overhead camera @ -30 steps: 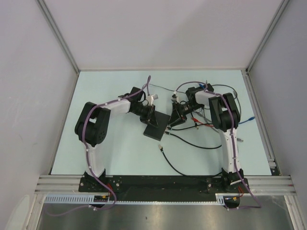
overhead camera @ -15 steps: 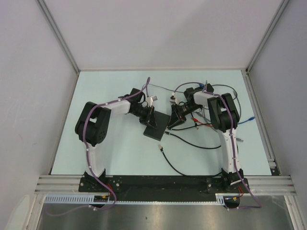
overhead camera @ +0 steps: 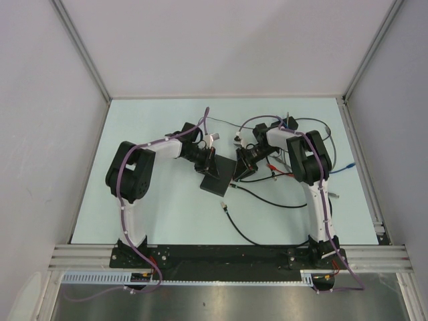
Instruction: Pull the plug from the switch port
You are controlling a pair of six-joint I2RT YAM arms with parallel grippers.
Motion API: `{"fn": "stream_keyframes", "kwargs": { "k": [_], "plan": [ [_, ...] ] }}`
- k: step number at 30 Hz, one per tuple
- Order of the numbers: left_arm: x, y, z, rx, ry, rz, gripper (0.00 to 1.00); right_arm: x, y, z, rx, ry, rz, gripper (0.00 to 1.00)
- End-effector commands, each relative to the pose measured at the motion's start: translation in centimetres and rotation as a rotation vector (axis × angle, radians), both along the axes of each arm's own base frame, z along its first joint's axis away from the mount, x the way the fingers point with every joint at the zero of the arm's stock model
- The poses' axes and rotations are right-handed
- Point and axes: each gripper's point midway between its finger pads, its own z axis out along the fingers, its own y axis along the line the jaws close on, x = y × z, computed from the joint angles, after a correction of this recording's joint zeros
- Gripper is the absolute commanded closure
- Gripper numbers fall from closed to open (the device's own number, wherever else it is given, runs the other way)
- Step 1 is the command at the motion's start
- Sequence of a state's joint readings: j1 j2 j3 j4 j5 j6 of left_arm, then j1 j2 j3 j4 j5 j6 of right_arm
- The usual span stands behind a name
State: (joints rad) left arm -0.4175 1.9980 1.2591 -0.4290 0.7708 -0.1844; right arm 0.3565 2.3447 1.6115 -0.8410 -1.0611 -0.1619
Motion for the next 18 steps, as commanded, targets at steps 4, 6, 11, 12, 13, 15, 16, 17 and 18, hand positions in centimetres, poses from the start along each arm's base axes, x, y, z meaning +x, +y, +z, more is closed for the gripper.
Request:
{"fn": "stream_keyframes", "kwargs": {
  "k": [4,6,11,12,13,15,16,17,18],
  "plan": [
    [1.0,1.4,-3.4,0.124,-0.02,0.026,0.87,0.5,-3.1,-7.4,-0.299,-0.11,0.061,0.69],
    [1.0,1.4,-3.5,0.129,-0.02,0.026,0.87,0.5,-3.9,-8.1,-0.383,-0.099,0.068,0.72],
    [1.0,1.6,-3.9,0.142,-0.017,0.028,0.87,-0.1,-7.3,-10.0,-0.719,-0.052,0.14,0.67],
    [1.1,1.6,-3.9,0.143,-0.018,0.03,0.87,0.4,-8.0,-10.2,-0.771,-0.082,0.155,0.67],
    [1.3,1.6,-3.8,0.145,-0.022,0.032,0.87,0.1,-8.3,-10.4,-0.79,-0.082,0.178,0.67],
    [1.5,1.6,-3.7,0.145,-0.031,0.031,0.87,-0.1,-9.2,-10.5,-0.826,-0.097,0.216,0.69],
    [1.5,1.6,-3.5,0.147,-0.035,0.031,0.87,-0.2,-9.5,-10.5,-0.833,-0.1,0.225,0.7],
    [1.6,1.6,-3.5,0.151,-0.041,0.032,0.88,-0.4,-9.8,-10.5,-0.842,-0.096,0.236,0.71],
    [1.6,1.7,-3.5,0.154,-0.043,0.031,0.88,-0.6,-9.9,-10.4,-0.841,-0.085,0.243,0.71]
  ]
}}
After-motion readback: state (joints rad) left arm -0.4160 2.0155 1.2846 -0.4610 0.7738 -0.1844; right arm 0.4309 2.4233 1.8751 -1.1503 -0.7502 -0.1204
